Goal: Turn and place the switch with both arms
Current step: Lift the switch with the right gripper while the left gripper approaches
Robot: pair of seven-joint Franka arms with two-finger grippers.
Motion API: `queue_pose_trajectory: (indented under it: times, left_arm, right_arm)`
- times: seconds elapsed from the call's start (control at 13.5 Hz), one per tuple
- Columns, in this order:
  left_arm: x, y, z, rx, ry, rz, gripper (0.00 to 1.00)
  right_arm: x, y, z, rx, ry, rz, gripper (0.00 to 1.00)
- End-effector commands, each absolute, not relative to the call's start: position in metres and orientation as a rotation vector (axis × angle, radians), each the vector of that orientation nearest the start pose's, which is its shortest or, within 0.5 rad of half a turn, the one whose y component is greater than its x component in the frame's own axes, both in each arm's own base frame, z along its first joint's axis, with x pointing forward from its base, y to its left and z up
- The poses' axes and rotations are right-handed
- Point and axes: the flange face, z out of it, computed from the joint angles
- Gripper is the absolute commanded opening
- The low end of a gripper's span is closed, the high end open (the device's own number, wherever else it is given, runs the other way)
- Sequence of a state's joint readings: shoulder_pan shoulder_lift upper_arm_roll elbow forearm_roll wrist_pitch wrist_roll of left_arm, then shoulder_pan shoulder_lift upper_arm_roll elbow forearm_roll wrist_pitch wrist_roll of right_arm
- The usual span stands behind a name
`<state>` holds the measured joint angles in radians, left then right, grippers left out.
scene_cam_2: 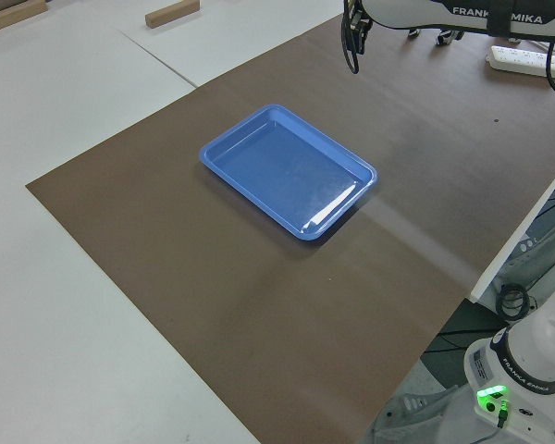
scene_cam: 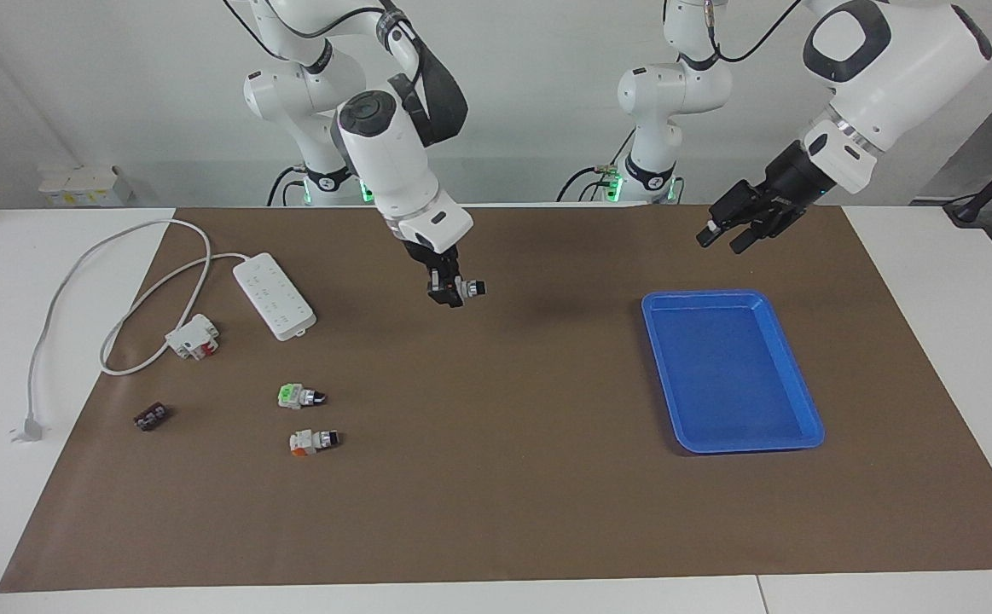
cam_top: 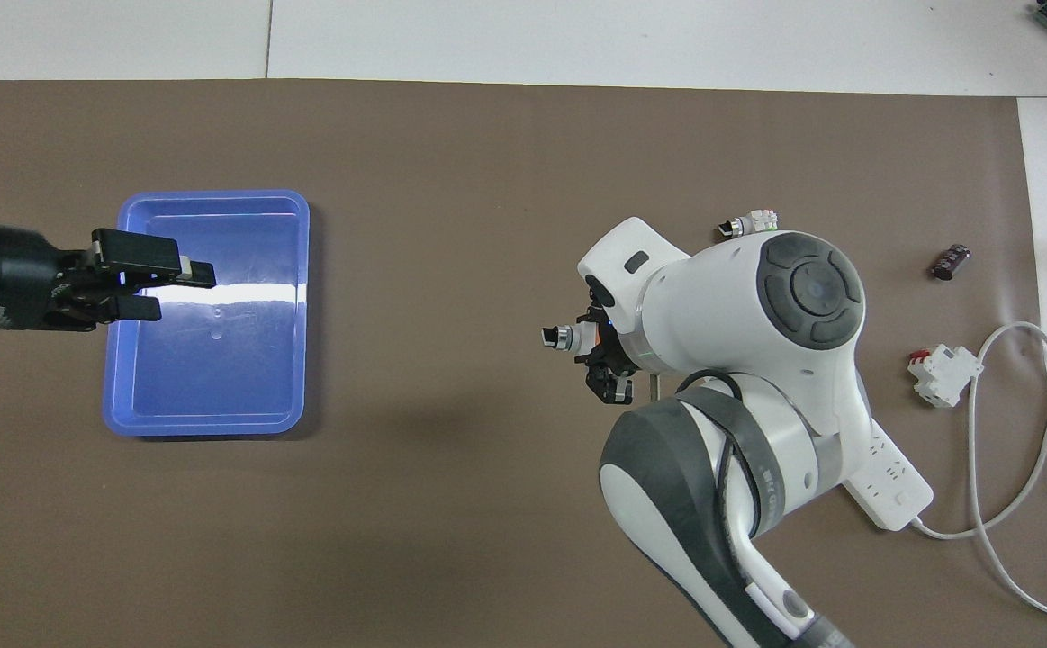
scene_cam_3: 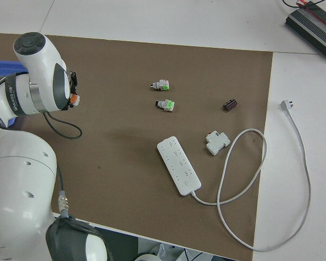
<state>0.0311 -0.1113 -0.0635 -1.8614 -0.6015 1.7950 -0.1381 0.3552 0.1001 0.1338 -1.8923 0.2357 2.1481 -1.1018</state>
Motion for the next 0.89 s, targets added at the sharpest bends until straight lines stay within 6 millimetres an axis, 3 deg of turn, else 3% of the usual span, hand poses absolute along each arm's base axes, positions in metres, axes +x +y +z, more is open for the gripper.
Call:
queue_pose_trajectory:
  times: [0.0, 0.22, 0.52, 0.82]
  left_arm:
    - [0.516, -0.092, 0.568, 2.437, 0.322, -0.048, 0.79]
    - [0.512, -0.119, 0.546, 2.329, 0.343, -0.114, 0.73]
    - [0.515, -0.141, 0.508, 2.215, 0.386, -0.235, 0.65]
    - [0.518, -0.160, 0.503, 2.129, 0.406, -0.258, 0.53]
  right_arm:
    - [0.520, 0.305, 0.476, -2.240, -1.894, -0.363, 0.00]
    - [0.521, 0.312, 0.479, -2.239, -1.893, -0.434, 0.00]
    - [0.517, 0.324, 0.479, -2.163, -1.870, -0.472, 0.00]
    - [0.513, 0.339, 0.485, -2.101, -1.889, -0.569, 0.00]
